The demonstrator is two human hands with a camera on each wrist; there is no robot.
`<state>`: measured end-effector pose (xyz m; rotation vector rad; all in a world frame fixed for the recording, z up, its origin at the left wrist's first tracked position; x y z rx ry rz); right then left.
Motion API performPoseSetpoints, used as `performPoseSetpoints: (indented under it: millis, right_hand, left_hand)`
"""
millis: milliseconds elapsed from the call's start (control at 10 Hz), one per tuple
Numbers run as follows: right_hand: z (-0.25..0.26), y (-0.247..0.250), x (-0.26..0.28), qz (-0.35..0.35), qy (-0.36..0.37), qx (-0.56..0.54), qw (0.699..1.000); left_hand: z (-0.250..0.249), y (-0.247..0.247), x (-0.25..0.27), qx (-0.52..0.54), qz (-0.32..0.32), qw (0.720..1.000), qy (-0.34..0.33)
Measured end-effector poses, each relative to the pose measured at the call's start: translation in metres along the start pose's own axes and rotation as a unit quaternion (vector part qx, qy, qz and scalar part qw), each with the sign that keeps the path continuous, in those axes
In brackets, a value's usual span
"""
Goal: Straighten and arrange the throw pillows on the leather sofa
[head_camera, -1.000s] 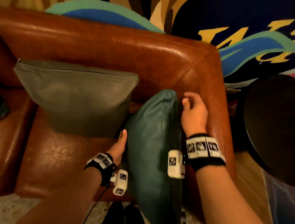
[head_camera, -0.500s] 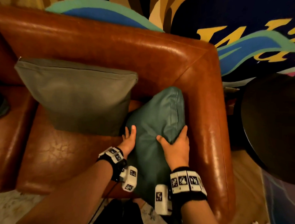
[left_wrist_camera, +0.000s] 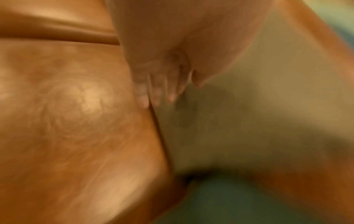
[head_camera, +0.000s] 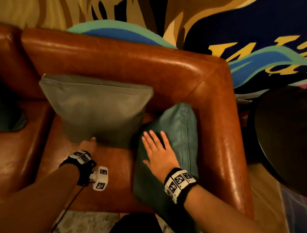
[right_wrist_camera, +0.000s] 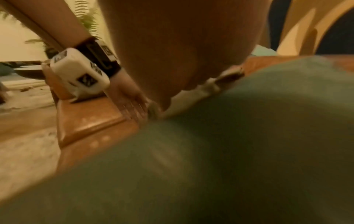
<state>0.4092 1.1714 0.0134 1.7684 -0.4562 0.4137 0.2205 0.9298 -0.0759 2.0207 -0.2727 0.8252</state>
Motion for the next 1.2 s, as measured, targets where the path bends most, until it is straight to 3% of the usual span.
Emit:
performPoseSetpoints:
  millis: [100, 200, 300, 400, 500, 600, 700, 800, 900, 1000, 1100, 1200]
  right_hand:
    - [-0.008, 0.019, -0.006, 0.050, -0.022, -0.025, 0.998]
    - [-0.022, 0.080, -0.052, -0.042, -0.122, -0.262, 0.957]
    - [-0.032, 0.115, -0.098, -0.139, -0.248, -0.465, 0.838]
    - [-0.056, 0.121, -0.159, -0.123, -0.390, -0.715, 0.567]
    - [-0.060, 0.108, -0.178, -0.107, -0.395, -0.756, 0.511]
    - [-0.049, 0.102, -0.176, -0.189, -0.393, -0.744, 0.507]
    - [-0.040, 0.092, -0.168, -0.223, -0.383, -0.757, 0.481]
    - [-0.014, 0.073, -0.136, -0.175, -0.377, -0.616, 0.669]
    - [0.029, 0.066, -0.099, -0.235, -0.278, -0.421, 0.831]
    - [0.068, 0.019, -0.048, -0.178, -0.070, -0.209, 0.959]
    - [0.042, -0.011, -0.024, -0.052, -0.021, -0.003, 0.998]
    - [0.019, -0.005, -0.021, 0.035, -0.049, -0.023, 0.998]
  left_hand:
    - [-0.001, 0.043, -0.016, 0.047, -0.066, 0.995, 0.054]
    - [-0.032, 0.118, -0.023, 0.123, -0.209, 0.970, 0.028]
    - [-0.060, 0.156, -0.035, 0.171, -0.260, 0.950, -0.014]
    - [-0.085, 0.181, -0.055, 0.197, -0.244, 0.949, -0.008]
    - [-0.089, 0.187, -0.064, 0.168, -0.177, 0.970, -0.002]
    - [-0.084, 0.193, -0.078, 0.160, -0.212, 0.964, 0.004]
    - [-0.076, 0.185, -0.079, 0.160, -0.216, 0.963, -0.008]
    - [-0.067, 0.169, -0.072, 0.215, -0.197, 0.956, -0.014]
    - [-0.059, 0.160, -0.076, 0.272, -0.207, 0.939, 0.041]
    - [-0.032, 0.157, -0.087, 0.241, -0.206, 0.943, 0.099]
    - [-0.010, 0.162, -0.081, 0.211, -0.222, 0.946, 0.103]
    - [0.017, 0.174, -0.040, 0.217, -0.205, 0.952, 0.075]
Point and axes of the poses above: each hand's wrist, its own x-axis away from the middle knuckle, its own y-axis out of the back of the hand, z = x × y, the point moved 1 cm from there along -x, towards the middle knuckle, and after that the axes turned 7 degrees about -z, right-handed, at the moved point
